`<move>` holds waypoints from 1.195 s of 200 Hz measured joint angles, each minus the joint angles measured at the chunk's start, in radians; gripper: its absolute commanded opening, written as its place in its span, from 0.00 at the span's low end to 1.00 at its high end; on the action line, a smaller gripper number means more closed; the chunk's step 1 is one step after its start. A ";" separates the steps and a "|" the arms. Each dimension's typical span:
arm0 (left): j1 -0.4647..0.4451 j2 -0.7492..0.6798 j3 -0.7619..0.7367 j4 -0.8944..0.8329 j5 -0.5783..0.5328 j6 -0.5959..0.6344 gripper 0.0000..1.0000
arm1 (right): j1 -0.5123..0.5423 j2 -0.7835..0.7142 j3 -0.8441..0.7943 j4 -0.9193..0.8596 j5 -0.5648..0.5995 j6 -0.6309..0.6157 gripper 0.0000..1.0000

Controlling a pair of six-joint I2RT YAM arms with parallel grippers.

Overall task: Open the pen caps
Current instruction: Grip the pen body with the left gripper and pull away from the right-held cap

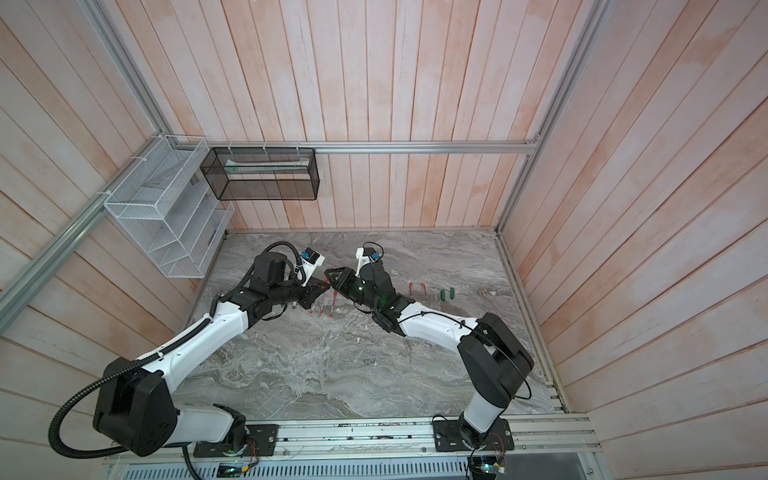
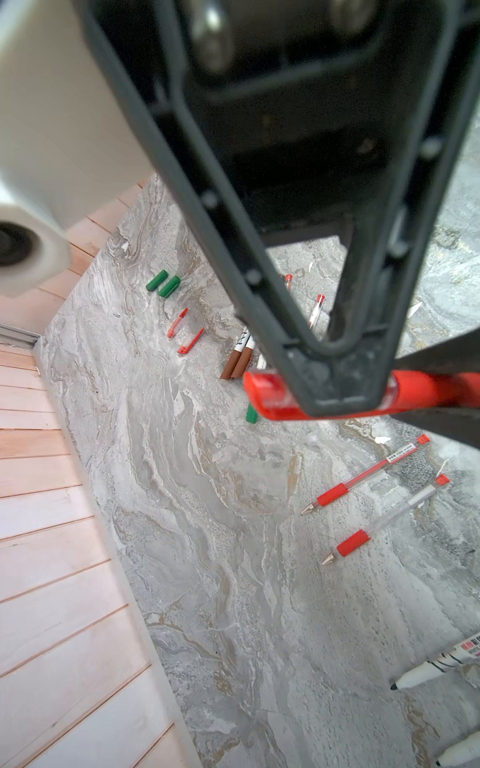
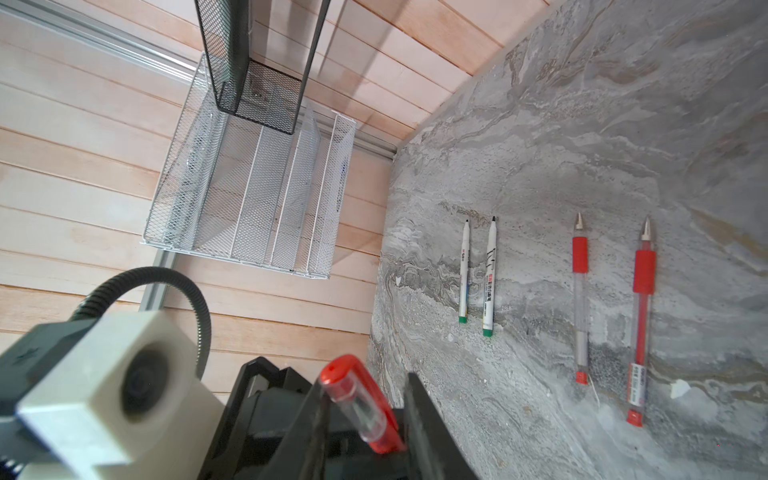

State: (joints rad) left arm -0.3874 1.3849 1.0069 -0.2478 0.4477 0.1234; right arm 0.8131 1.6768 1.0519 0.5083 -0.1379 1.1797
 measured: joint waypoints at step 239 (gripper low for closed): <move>-0.065 -0.031 -0.149 0.059 0.027 -0.011 0.00 | -0.401 -0.215 -0.013 -0.066 0.007 -0.100 0.00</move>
State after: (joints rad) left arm -0.4526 1.3537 0.8581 -0.1890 0.4747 0.1120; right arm 0.4122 1.4616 1.0393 0.4427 -0.1310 1.0798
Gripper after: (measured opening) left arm 0.110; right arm 0.119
